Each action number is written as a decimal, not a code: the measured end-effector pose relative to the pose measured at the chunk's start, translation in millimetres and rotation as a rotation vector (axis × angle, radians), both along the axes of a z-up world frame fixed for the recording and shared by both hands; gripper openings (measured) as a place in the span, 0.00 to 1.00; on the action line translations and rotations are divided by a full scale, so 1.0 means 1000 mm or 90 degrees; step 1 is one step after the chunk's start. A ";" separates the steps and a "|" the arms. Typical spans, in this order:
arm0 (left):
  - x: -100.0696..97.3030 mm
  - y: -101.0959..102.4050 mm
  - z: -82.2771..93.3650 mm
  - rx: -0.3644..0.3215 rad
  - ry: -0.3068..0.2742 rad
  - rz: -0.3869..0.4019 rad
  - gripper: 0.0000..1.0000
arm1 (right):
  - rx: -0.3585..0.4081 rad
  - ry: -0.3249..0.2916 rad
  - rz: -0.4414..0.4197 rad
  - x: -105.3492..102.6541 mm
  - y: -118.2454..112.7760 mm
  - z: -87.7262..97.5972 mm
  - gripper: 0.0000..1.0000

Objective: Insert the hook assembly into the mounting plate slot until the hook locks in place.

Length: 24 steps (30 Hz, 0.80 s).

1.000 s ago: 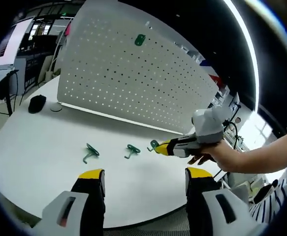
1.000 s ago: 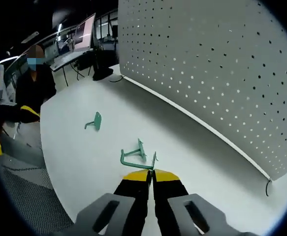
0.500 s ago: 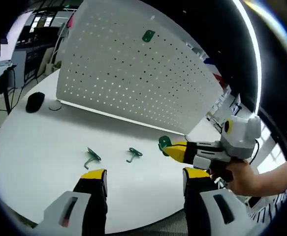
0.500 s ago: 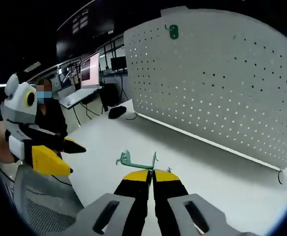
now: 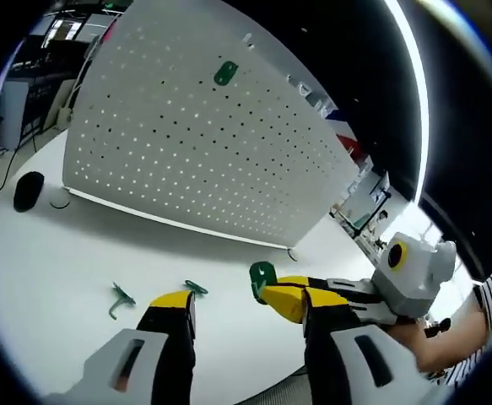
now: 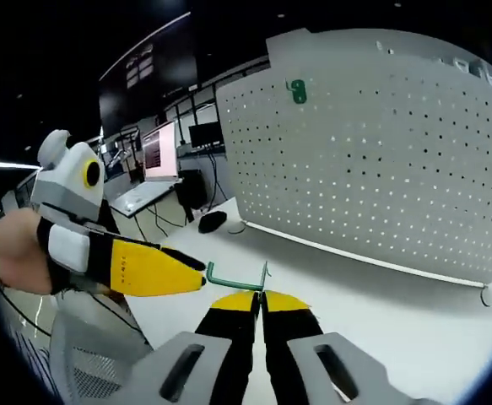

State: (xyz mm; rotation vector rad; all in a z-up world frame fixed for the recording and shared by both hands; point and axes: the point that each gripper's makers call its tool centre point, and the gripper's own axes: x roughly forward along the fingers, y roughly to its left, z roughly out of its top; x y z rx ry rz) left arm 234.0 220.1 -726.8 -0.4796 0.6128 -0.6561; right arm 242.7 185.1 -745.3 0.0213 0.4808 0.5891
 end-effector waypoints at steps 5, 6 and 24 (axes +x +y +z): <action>0.003 -0.004 0.009 -0.004 -0.017 -0.006 0.46 | 0.017 -0.022 0.000 -0.001 0.003 0.013 0.00; 0.002 -0.005 0.010 -0.008 -0.019 -0.010 0.44 | 0.021 -0.027 -0.003 -0.002 0.003 0.016 0.00; -0.002 -0.026 0.024 -0.060 -0.024 -0.062 0.15 | 0.080 -0.051 -0.027 -0.010 0.006 0.030 0.00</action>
